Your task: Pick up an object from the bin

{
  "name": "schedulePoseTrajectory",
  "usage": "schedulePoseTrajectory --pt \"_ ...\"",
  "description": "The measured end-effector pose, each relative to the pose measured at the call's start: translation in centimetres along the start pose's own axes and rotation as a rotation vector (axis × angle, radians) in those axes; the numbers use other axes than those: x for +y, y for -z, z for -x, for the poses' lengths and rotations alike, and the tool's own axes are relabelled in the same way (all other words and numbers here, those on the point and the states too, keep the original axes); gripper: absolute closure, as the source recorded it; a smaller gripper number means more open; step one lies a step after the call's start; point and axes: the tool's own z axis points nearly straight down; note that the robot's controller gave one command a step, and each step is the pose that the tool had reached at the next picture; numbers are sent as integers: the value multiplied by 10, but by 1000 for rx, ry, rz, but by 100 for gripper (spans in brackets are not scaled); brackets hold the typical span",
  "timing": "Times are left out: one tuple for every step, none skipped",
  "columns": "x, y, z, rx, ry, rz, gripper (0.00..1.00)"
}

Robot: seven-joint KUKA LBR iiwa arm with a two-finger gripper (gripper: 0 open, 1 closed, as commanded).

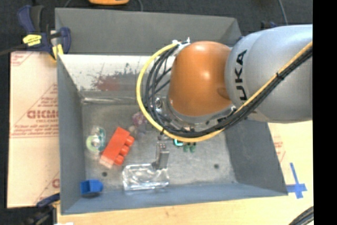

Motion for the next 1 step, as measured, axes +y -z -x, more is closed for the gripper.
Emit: schedulePoseTrajectory --pt "84 -109 1 -2 121 -1 0"
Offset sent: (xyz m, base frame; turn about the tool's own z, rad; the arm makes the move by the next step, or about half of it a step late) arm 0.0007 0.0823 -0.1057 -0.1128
